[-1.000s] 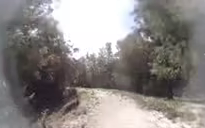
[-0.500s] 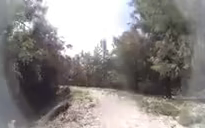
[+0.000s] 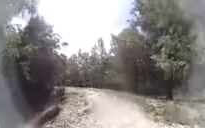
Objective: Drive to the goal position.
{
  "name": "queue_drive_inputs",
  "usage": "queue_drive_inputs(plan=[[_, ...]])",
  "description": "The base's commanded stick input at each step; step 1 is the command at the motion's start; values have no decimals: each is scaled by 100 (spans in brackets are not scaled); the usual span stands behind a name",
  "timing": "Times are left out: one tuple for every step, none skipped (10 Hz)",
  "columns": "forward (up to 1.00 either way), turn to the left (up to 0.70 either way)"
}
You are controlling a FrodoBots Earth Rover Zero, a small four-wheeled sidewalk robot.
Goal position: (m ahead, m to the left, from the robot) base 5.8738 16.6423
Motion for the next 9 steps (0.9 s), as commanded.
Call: queue_drive_inputs(plan=[[70, 0], [70, 0], [70, 0], [70, 0], [70, 0], [70, 0], [70, 0], [70, 0], [70, 0]])
